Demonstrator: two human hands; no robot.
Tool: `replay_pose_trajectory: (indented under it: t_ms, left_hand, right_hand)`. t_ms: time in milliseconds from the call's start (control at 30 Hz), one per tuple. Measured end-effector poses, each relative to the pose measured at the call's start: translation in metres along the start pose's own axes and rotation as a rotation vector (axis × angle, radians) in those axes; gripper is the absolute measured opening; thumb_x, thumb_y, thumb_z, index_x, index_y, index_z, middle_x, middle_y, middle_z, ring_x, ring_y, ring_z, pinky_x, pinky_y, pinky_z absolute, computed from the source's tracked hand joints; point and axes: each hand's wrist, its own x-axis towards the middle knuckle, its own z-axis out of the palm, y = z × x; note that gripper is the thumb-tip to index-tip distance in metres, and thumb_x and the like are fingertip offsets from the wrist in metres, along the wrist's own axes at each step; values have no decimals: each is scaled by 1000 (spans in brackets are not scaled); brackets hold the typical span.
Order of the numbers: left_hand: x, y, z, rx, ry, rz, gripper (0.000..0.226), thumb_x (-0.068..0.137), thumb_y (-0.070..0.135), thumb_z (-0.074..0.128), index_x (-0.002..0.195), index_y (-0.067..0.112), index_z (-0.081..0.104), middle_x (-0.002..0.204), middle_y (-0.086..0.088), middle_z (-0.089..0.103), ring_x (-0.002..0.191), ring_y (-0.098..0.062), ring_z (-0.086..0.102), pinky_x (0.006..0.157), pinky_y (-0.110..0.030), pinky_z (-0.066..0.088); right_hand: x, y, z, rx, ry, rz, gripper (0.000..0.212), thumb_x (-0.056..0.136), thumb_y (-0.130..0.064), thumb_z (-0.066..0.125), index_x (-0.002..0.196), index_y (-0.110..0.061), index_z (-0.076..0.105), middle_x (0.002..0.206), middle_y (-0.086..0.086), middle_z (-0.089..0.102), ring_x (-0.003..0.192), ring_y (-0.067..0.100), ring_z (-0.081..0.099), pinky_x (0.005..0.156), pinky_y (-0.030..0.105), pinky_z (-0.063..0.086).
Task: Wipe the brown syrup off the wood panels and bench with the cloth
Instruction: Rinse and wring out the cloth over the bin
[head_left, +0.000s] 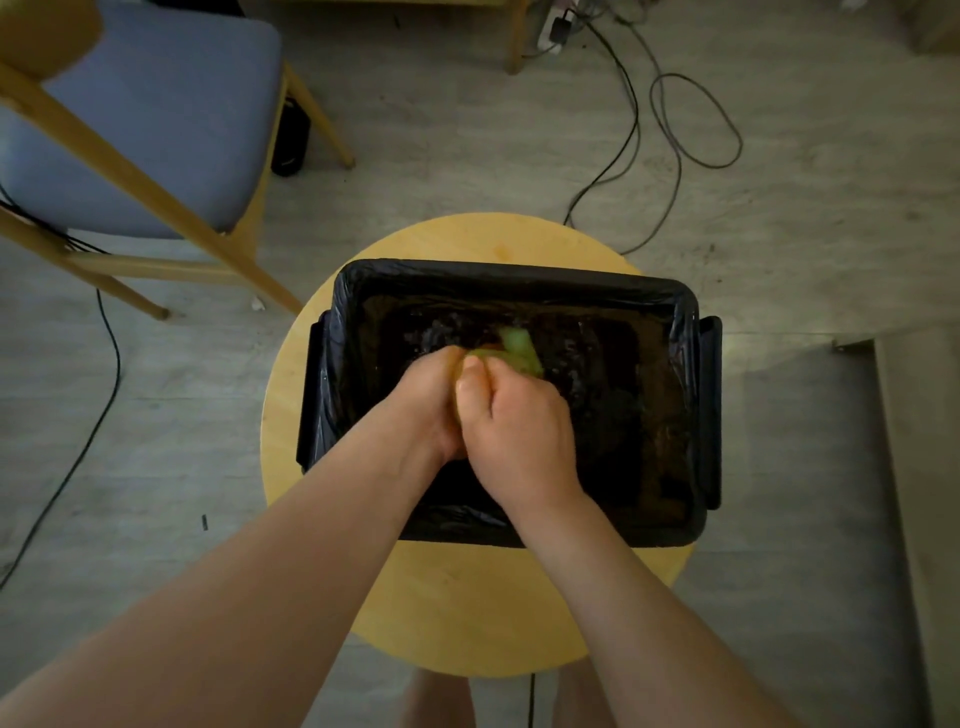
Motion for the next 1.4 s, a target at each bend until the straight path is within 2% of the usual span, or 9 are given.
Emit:
replay_pose_trajectory:
  t_ms: [233,400,533,700,833,967,1133,1300,1400]
  left_hand:
    - [-5,-11,6,-1,-38,92,27,97,-3,50,114,-8,71,108,-29,72,95,-35,72,90,-47,59]
    - [5,-12,-7,-40,114,-14,27,99,31,56,116,15,68,107,-13,76,99,-32,73,76,-51,63]
    - [17,-14,-4,-9,102,-136,39,102,46,47,122,20,68,111,-15,75,101,-37,71,79,-60,59]
    - [22,-14,6,-107,30,-208,49,99,57,50,96,15,77,93,-11,77,89,-28,71,77,-38,57]
    - [18,-7,5,-4,11,-95,49,103,34,52,58,14,62,55,-3,59,46,-15,61,48,-20,49]
    - [8,-6,4,65,-100,47,67,105,5,39,40,15,51,40,2,44,32,-8,45,36,-15,38]
    - [7,-14,2,-16,-124,85,50,104,3,42,60,5,65,54,-6,60,54,-18,60,54,-24,52]
    - [-5,-31,7,36,-108,139,34,101,-1,42,110,0,75,105,-19,76,99,-32,73,91,-45,60]
    - [-3,-26,4,-118,60,61,27,97,17,52,113,9,72,100,-14,78,97,-33,74,86,-53,61]
  right_hand:
    - [37,41,-4,-302,-21,196,44,109,-40,30,101,-11,62,84,12,68,79,36,68,61,39,49]
    - [42,55,-16,16,-94,664,47,107,-54,39,138,-20,31,120,8,43,78,24,53,69,35,41]
    - [38,42,4,54,-202,803,65,108,-58,27,156,-14,31,160,23,17,130,43,49,107,47,43]
    - [24,22,20,193,-333,643,49,110,-45,27,117,-17,66,113,10,69,106,31,66,95,41,52]
    - [-3,4,-1,168,-154,277,39,108,-39,39,80,-21,60,73,-3,63,67,11,62,61,36,52]
    - [-7,0,-2,74,23,-31,48,104,-41,37,68,-16,57,61,-6,56,56,12,56,54,36,49]
    - [11,18,0,-91,83,-69,44,102,-37,35,66,-20,53,65,-1,59,56,21,57,52,35,46]
    - [43,59,-5,-319,-122,253,42,107,-37,34,83,-15,60,84,9,63,85,37,67,62,36,41]
    - [45,61,-1,-117,-51,520,39,110,-38,32,121,-9,54,120,19,59,105,42,61,74,38,39]
